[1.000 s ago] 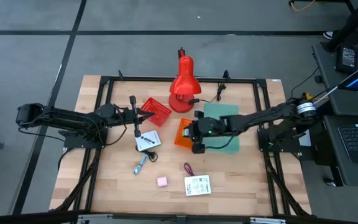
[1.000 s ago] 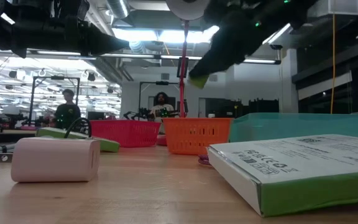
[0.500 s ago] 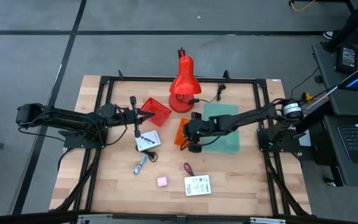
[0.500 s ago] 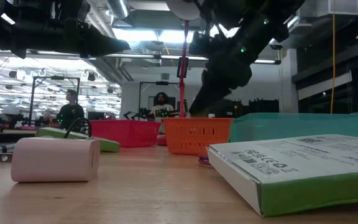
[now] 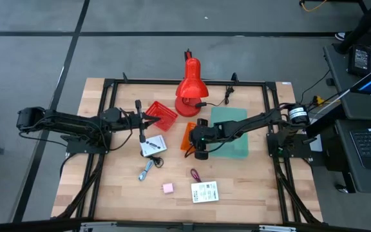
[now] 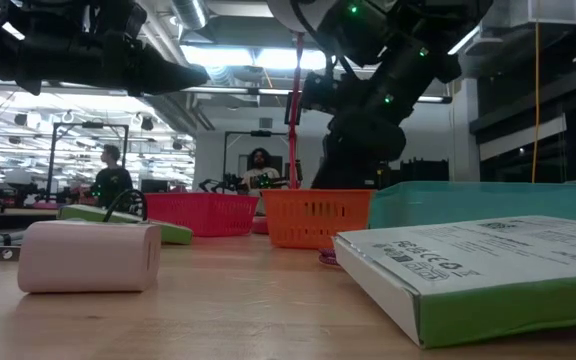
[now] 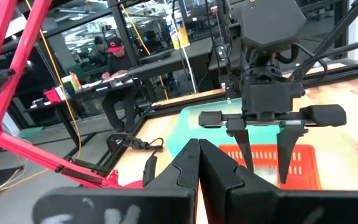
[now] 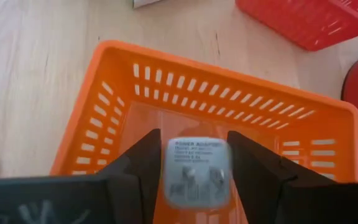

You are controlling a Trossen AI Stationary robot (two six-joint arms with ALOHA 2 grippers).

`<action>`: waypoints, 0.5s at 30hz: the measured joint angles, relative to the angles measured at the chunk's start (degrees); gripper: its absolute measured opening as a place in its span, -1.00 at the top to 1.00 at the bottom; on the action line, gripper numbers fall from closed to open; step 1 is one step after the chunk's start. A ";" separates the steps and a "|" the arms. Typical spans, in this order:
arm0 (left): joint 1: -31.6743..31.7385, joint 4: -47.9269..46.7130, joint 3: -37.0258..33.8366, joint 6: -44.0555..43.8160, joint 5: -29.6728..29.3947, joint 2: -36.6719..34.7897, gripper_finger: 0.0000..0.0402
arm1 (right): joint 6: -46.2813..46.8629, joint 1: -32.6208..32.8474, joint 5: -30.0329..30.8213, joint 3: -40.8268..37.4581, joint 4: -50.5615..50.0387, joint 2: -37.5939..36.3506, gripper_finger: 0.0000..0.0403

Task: Pick and place items into bin
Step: Put the green charger adapter into the orange bin, then put the top card reader box into the red bin

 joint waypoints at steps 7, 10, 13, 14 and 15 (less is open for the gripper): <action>0.00 -0.03 0.00 0.00 -0.02 0.00 0.98 | 0.98 0.00 -0.08 0.00 0.00 -0.49 0.10; 0.00 -0.03 0.00 -0.01 -0.02 0.00 0.98 | 0.87 0.00 -0.08 -0.03 -0.69 -1.36 0.10; 0.00 -0.36 0.00 0.00 -0.02 -0.01 0.98 | 0.80 0.01 -0.05 -0.02 -1.27 -3.55 0.10; 0.00 -0.40 0.00 0.02 -0.02 0.00 0.98 | 0.82 0.01 -0.04 -0.01 -1.30 -4.36 0.10; -0.02 -0.54 0.00 0.02 -0.02 0.00 0.98 | 0.87 0.16 -0.04 0.00 -1.29 -5.36 0.09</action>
